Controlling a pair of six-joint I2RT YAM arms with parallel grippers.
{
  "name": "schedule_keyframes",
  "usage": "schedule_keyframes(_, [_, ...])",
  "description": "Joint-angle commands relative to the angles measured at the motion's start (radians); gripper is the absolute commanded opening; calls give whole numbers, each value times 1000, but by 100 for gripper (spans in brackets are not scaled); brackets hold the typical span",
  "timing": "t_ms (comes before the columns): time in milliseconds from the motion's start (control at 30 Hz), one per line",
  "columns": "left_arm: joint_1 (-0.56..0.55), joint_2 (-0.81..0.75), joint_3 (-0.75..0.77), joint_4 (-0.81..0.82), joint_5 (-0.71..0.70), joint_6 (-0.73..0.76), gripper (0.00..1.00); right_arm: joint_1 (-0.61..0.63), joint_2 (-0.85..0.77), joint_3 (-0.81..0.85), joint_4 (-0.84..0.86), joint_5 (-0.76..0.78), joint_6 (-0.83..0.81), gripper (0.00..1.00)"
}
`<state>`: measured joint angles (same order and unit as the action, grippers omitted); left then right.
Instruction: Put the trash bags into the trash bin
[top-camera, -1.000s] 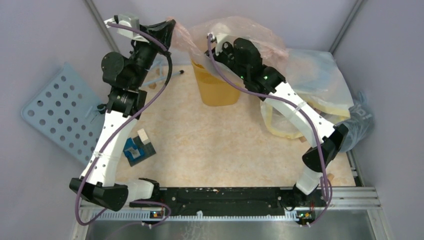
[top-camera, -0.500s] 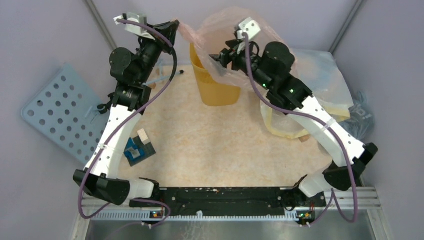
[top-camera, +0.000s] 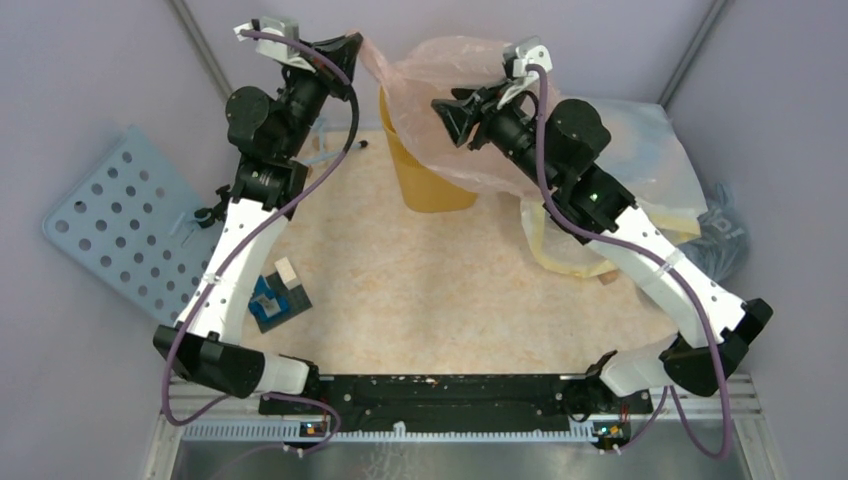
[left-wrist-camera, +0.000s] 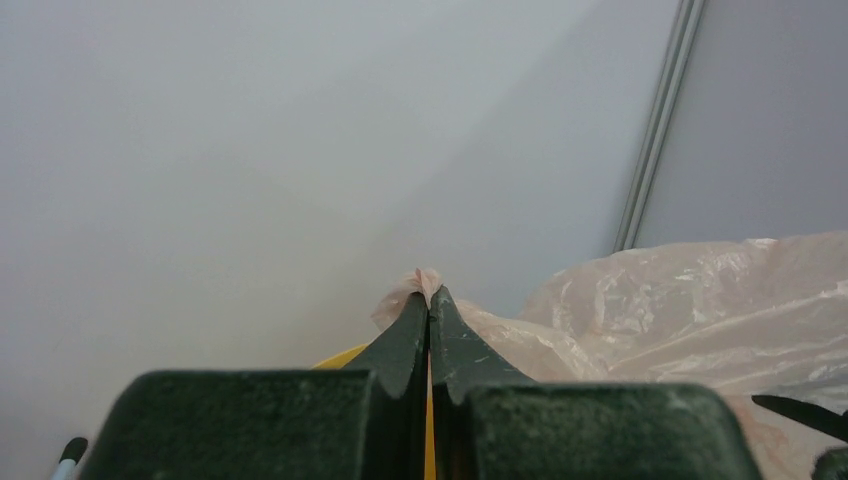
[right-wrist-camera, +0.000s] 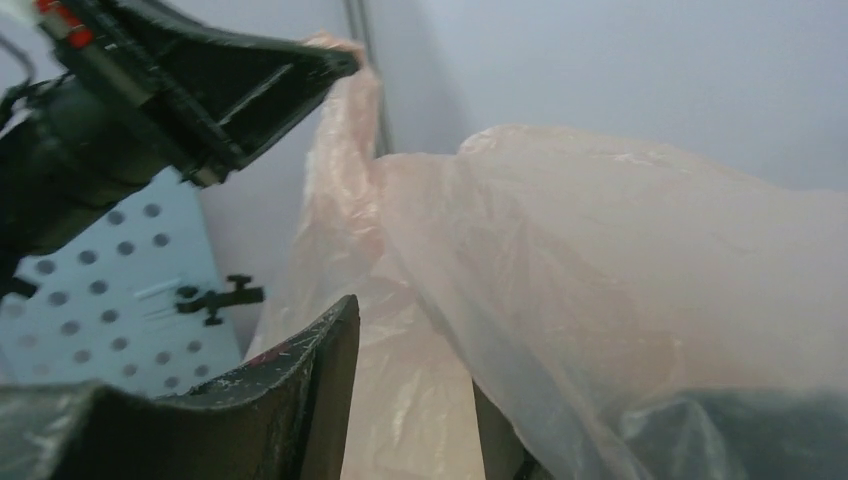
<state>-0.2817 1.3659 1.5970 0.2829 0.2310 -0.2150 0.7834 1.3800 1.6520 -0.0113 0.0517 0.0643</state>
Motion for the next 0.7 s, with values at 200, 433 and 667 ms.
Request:
schedule_keyframes(200, [7,41,73,45,-2,-5,0,6,-127,2,-19,-308,152,65])
schedule_keyframes(433, [16,66,132,-7,-38,36,0,6,-225,46,-140,-409,168,72])
schedule_keyframes(667, [21,80,145,-20,-47,30,0,6,-375,-21,-105,-379,236,78])
